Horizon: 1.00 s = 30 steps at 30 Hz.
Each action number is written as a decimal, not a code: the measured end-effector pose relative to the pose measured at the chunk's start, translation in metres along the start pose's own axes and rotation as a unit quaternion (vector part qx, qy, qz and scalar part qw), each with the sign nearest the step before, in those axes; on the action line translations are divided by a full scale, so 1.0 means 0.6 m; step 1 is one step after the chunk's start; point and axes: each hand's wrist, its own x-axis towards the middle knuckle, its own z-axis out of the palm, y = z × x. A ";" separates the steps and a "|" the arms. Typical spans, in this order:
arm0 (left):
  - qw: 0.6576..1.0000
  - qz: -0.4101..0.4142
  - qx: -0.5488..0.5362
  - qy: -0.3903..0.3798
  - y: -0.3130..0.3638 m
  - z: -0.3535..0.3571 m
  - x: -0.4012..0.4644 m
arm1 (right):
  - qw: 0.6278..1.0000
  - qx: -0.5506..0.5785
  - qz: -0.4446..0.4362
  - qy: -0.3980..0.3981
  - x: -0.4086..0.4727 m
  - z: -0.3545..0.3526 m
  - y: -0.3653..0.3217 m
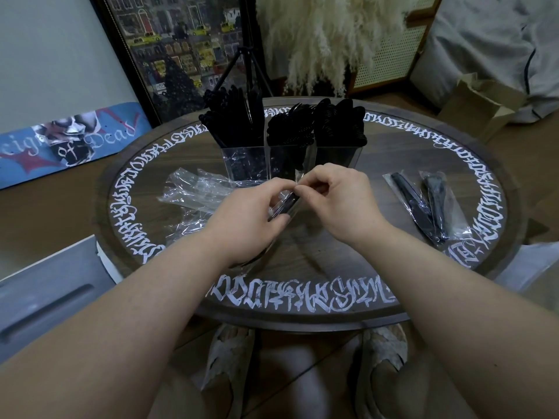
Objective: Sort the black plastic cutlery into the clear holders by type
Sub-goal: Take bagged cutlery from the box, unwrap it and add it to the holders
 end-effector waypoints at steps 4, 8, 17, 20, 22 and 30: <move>1.000 0.004 -0.009 -0.003 -0.002 -0.003 -0.001 | 0.998 0.057 0.028 -0.021 0.003 -0.007 0.004; 1.000 -0.008 -0.016 -0.007 -0.003 -0.005 0.002 | 0.987 0.134 0.076 -0.045 0.006 -0.015 0.003; 0.998 -0.049 -0.028 -0.039 -0.011 -0.009 0.009 | 0.937 0.280 0.180 -0.102 0.007 -0.033 -0.007; 0.996 -0.056 -0.047 -0.044 -0.011 -0.011 0.009 | 0.915 0.331 0.203 -0.108 0.008 -0.031 -0.007; 0.994 -0.065 -0.066 -0.050 -0.013 -0.011 0.007 | 0.915 0.337 0.203 -0.088 0.008 -0.027 -0.005; 0.997 -0.032 -0.057 -0.033 0.005 -0.009 -0.001 | 0.999 -0.013 0.051 0.009 0.004 0.008 -0.001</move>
